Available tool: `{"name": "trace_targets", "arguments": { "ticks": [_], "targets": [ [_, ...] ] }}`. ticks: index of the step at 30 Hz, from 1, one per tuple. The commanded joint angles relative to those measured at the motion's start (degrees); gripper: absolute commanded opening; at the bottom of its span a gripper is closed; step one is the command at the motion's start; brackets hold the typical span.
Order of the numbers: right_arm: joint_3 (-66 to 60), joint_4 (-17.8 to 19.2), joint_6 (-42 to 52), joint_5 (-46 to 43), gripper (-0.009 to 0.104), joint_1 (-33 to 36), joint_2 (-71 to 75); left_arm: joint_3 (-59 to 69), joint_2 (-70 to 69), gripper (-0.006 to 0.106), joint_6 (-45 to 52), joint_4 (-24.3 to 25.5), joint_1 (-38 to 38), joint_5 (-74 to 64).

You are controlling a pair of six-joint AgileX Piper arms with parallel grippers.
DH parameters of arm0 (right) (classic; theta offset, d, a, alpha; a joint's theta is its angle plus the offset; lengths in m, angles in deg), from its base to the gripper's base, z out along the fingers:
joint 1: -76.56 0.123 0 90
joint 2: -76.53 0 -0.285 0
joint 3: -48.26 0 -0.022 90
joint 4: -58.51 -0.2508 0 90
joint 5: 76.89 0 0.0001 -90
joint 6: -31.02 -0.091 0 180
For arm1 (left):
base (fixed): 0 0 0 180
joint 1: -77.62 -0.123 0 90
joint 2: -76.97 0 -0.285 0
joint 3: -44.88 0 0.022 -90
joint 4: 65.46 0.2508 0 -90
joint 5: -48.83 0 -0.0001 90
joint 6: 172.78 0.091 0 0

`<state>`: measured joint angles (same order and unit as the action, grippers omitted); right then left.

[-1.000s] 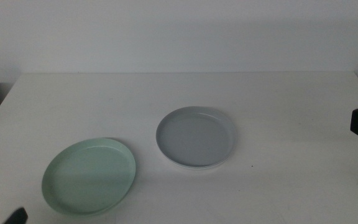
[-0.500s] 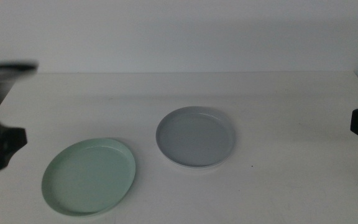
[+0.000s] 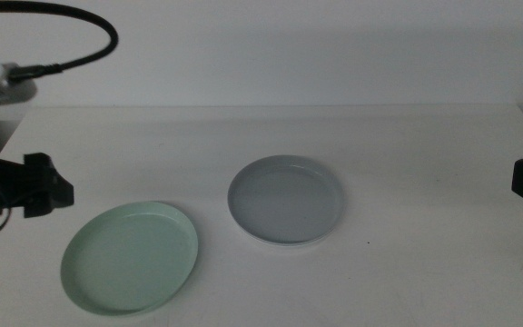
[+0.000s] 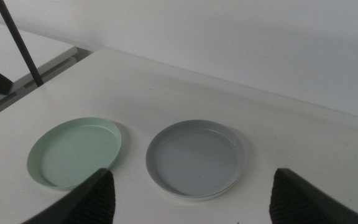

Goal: Stack the three bowls on top of each other.

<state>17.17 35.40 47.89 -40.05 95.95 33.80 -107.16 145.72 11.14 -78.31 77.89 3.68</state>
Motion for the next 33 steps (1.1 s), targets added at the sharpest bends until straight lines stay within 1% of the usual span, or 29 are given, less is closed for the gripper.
{"name": "trace_targets", "arguments": {
  "ticks": [1, 4, 7, 12, 16, 25, 28, 29, 31, 33],
  "targets": [
    [1.27, -0.61, 0.54, -4.01, 0.065, -0.18, -0.07, -2.10, 1.89, 0.090, -2.27, -0.91, -0.60, 2.89],
    [1.27, -0.61, 0.54, -4.01, 0.065, -0.18, -0.07, -2.10, 6.76, 0.090, -4.25, -1.26, -3.27, 2.17],
    [1.27, -0.48, 0.54, -4.02, 0.065, -0.18, -0.07, -2.10, 11.23, 0.090, 1.14, -2.59, -5.32, 1.81],
    [1.27, -0.48, 0.54, -4.02, 0.065, -0.18, -0.07, -4.22, 19.63, 0.090, 10.85, -8.26, -8.48, 0.51],
    [1.27, -0.48, 0.54, -4.02, 0.065, -0.18, -0.07, -6.89, 26.19, 0.090, 14.22, -8.40, -8.48, 1.17],
    [1.27, -0.48, 0.54, -4.02, 0.065, -0.18, -0.07, -8.77, 36.86, 0.090, 15.68, -8.24, -8.43, 3.96],
    [1.27, -0.48, 0.54, -4.02, 0.065, -0.18, -0.07, -8.77, 38.33, 0.085, 15.80, -8.36, -8.43, 4.33],
    [1.27, -0.48, 0.54, -4.02, 0.065, -0.18, -0.07, -8.77, 38.58, 0.082, 15.80, -8.21, -8.43, 4.38],
    [1.27, -0.48, 0.54, -4.02, 0.065, -0.18, -0.07, -8.77, 38.67, 0.073, 15.82, -7.34, -8.43, 4.38],
    [1.27, -0.48, 0.54, -4.02, 0.065, -0.18, -0.07, -8.77, 38.67, 0.058, 15.82, -7.20, -8.43, 4.38]
  ]
}}
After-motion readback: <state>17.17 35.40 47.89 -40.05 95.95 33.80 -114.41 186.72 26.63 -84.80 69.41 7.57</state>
